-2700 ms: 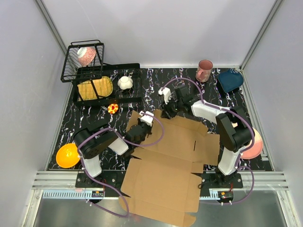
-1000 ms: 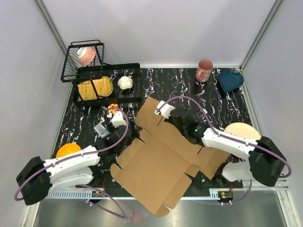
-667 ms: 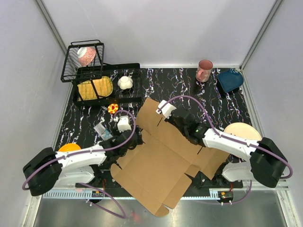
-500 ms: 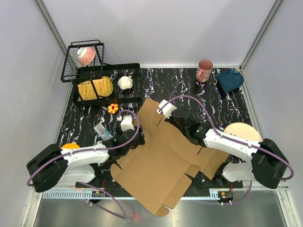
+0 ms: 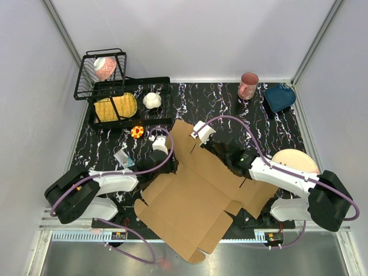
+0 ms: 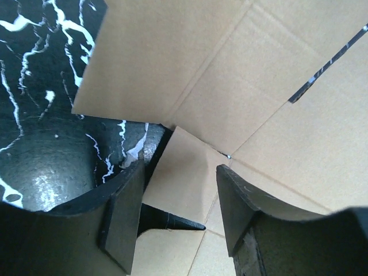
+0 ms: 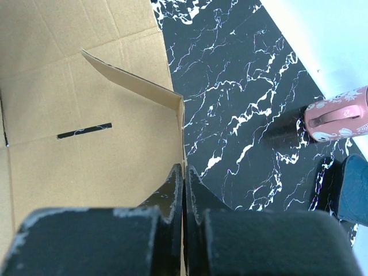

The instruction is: Fold the paper box

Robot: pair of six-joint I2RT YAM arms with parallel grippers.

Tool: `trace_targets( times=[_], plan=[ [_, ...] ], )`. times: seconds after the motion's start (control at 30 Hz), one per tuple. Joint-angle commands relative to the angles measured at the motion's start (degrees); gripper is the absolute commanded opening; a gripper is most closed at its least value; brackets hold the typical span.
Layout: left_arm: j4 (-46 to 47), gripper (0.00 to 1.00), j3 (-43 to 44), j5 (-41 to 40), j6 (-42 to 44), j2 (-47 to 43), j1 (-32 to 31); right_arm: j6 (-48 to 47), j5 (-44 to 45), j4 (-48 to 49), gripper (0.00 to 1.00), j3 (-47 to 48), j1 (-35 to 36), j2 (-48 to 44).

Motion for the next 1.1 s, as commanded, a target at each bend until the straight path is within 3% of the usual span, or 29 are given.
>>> trace_targets(
  times=[0.0,0.3,0.67,1.07],
  plan=[
    [4.4,0.54,2.1,5.9,0.8,2.9,0.6,3.3,-4.0,0.5,0.0,0.0,0.9,-1.3],
    [7.2,0.26,-0.4,7.0,0.8,-0.7,0.6,3.3,-4.1,1.4,0.0,-0.3,1.1,-0.6],
    [9.4,0.05,-0.5,11.7,1.0,-4.9,0.6,3.6,-4.1,1.7,0.0,-0.3,1.1,-0.2],
    [10.0,0.0,1.6,9.9,5.1,0.1,-8.8,3.5,-4.2,1.5,0.0,-0.1,1.3,0.4]
  ],
)
